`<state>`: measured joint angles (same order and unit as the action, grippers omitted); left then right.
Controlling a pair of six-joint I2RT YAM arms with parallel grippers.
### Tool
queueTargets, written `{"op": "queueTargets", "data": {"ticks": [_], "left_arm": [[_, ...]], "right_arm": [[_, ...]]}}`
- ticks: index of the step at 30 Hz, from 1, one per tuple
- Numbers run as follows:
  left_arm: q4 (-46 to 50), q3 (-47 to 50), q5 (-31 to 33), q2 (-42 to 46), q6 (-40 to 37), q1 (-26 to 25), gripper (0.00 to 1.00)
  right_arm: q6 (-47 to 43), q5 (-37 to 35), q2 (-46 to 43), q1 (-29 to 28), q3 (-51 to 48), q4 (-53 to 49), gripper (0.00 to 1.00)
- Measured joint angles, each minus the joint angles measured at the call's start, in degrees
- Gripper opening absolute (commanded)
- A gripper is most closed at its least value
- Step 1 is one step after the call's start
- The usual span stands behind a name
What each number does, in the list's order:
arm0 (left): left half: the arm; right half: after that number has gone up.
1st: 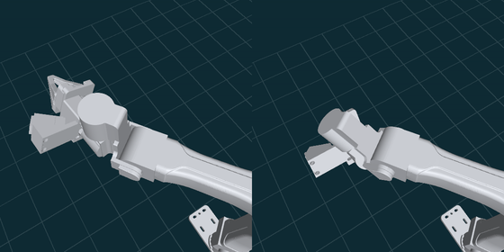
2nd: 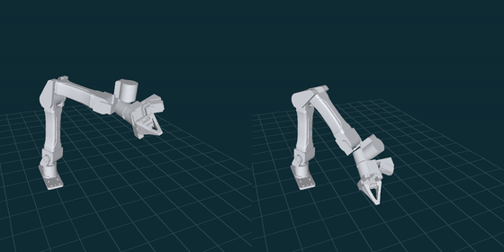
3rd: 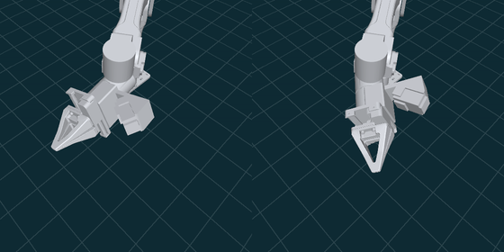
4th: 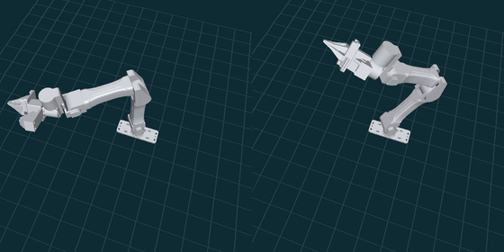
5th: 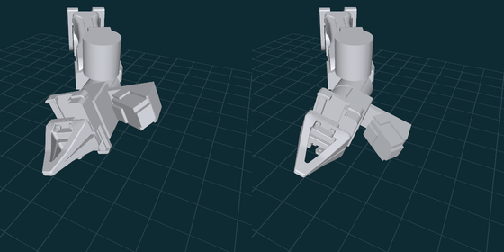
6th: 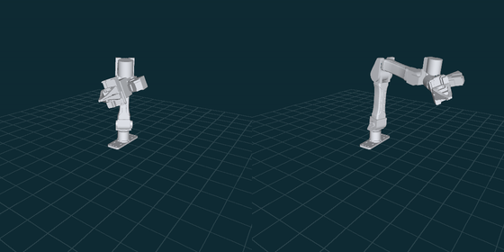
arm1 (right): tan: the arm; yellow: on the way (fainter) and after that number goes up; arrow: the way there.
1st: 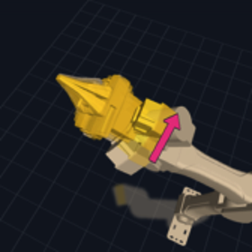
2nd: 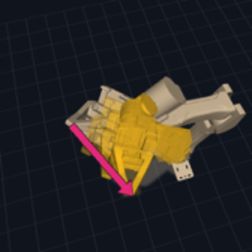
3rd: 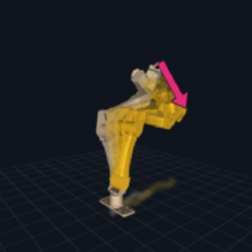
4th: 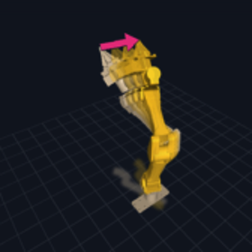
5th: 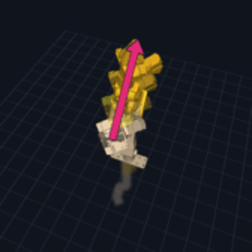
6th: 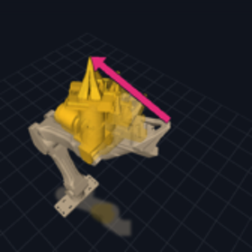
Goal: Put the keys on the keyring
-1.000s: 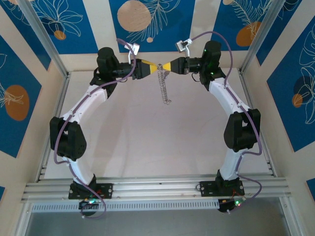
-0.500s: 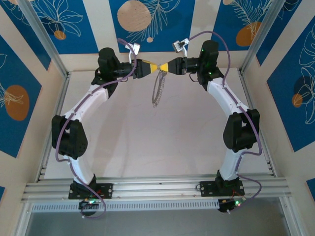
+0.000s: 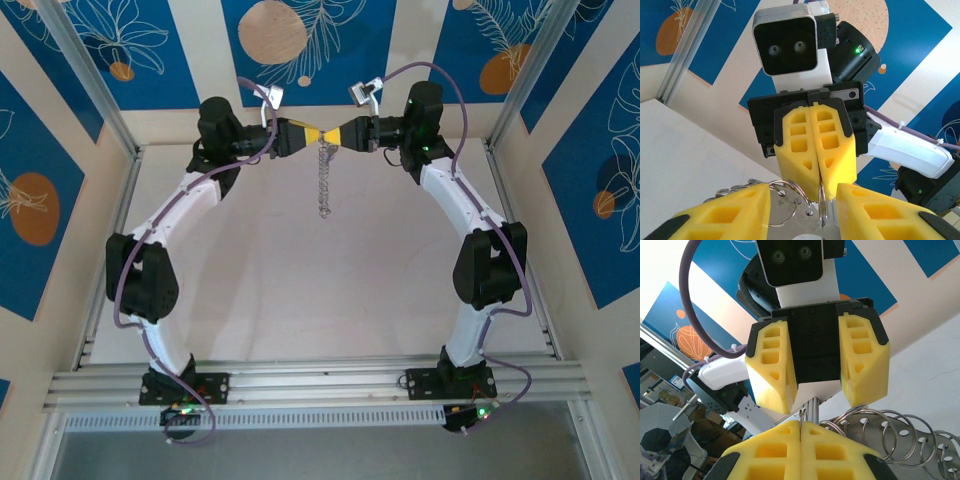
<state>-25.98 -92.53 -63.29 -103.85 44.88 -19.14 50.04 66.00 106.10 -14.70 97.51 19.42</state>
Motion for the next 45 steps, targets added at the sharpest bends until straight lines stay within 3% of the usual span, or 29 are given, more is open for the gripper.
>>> {"op": "queueTargets", "data": {"ticks": [15,27,38,40,42,45], "left_arm": [[-2.14,0.02,-1.27,-0.59,1.16,-0.2,0.25],[-3.26,1.22,-2.67,-0.59,1.29,-0.26,0.24],[-3.65,1.53,-2.6,-0.59,1.16,-0.55,0.17],[-3.85,1.53,-2.29,-0.59,1.25,-0.55,0.12],[-4.24,1.55,-1.95,-0.59,1.4,-0.61,0.02],[-5.6,2.05,-1.33,-0.59,2.14,-0.79,0.0]], "right_arm": [[-0.61,-0.68,0.31,-0.37,0.0,-0.9,0.0],[-0.63,-1.53,0.31,-0.35,0.0,-1.07,0.0],[-0.63,-1.53,0.31,-0.35,0.0,-1.05,0.0],[-0.66,-1.51,0.31,-0.35,0.0,-1.05,0.0],[-0.68,-1.53,0.31,-0.35,-0.02,-1.03,0.0],[-0.83,-1.75,0.31,-0.28,-0.09,-0.81,0.03]]}}
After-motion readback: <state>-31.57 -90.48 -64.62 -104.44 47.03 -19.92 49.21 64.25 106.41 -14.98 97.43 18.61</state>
